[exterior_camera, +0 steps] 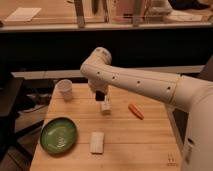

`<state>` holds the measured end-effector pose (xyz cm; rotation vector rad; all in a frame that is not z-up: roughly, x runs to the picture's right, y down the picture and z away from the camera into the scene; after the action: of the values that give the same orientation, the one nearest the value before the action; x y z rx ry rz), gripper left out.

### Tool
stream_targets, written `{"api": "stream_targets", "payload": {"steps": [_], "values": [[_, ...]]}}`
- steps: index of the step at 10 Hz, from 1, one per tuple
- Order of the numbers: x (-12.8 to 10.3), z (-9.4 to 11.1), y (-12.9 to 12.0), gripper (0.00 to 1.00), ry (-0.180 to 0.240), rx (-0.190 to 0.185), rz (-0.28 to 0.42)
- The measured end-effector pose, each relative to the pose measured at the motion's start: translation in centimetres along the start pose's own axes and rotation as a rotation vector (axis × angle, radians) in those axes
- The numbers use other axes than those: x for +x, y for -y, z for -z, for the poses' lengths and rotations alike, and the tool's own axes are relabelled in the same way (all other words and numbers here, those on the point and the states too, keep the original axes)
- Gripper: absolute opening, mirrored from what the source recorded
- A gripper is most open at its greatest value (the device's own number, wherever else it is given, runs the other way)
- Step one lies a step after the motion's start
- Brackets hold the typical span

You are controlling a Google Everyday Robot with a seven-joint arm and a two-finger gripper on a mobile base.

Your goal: Place the eraser in the ceramic cup

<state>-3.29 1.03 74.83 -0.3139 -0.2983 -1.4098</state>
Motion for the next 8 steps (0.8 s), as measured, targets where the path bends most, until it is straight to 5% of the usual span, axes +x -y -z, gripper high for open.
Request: {"api": "stream_targets", "payload": {"steps": [8], "values": [[1.8, 0.4, 6.5, 0.03, -0.035, 0.013, 0.061]]}}
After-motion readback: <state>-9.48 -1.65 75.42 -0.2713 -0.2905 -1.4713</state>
